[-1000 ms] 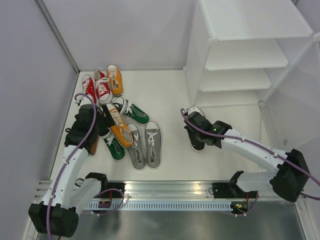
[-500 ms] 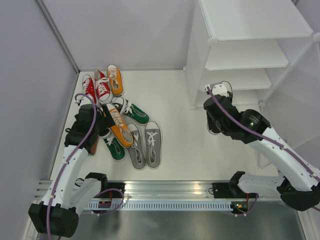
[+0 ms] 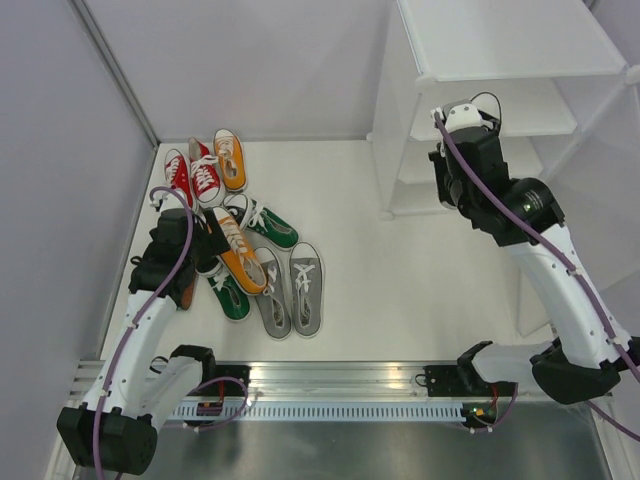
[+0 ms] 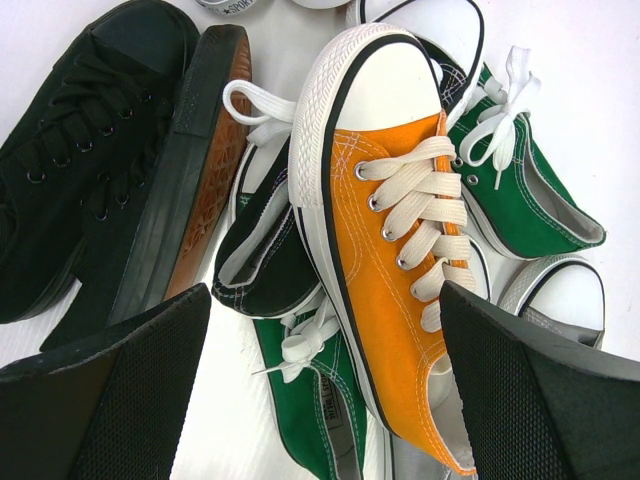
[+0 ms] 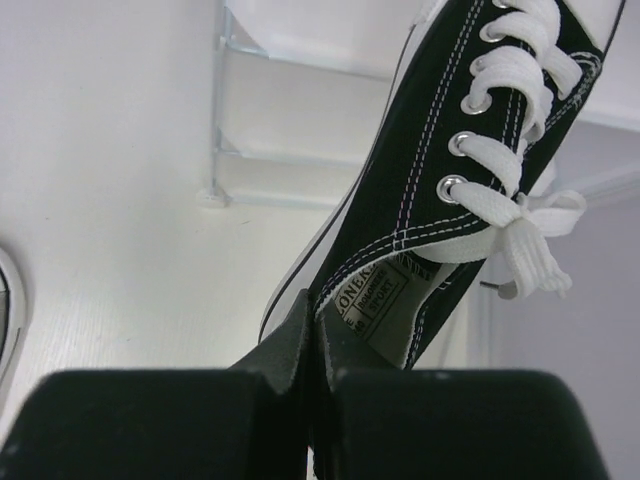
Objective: Place and organize the shoes in the shoe cabinet
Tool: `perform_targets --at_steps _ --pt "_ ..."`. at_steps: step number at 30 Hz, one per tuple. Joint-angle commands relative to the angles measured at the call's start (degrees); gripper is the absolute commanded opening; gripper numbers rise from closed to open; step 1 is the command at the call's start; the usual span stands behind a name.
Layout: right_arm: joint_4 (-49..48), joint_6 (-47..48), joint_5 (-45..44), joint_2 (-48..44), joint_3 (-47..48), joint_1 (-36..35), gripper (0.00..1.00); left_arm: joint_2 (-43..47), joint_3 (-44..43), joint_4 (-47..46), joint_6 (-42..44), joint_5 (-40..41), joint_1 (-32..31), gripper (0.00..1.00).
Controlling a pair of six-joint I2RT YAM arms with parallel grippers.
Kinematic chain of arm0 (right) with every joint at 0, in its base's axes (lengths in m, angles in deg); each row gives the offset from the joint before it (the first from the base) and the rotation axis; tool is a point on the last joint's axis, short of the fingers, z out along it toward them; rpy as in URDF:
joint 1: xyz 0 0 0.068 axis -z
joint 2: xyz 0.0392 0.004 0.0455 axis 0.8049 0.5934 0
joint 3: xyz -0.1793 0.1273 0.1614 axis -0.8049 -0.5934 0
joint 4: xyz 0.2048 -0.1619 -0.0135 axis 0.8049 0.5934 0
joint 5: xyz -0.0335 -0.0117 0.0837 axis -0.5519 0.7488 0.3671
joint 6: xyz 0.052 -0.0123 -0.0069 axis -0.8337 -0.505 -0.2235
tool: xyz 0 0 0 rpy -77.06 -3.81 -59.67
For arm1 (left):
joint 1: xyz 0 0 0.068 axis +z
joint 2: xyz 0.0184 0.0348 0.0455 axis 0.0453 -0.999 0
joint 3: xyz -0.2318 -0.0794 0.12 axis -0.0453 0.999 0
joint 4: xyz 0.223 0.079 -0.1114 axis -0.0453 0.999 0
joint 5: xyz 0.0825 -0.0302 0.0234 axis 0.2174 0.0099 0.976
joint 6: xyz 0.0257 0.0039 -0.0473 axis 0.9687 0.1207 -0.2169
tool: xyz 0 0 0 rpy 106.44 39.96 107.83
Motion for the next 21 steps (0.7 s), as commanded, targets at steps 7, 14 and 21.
perform_targets --at_steps 7,14,21 --pt "-18.6 25.3 12.5 7.5 5.4 8.6 0.01 0.3 0.2 -1.5 1.8 0.5 0.3 0.98" --pt "-26.4 30.5 13.3 12.8 4.9 15.6 0.01 -0.1 0.1 -1.6 1.7 0.4 0.3 0.98" --pt "-32.8 31.4 10.0 17.2 4.5 17.2 0.01 -0.4 0.0 -1.7 1.7 0.2 0.3 0.98"
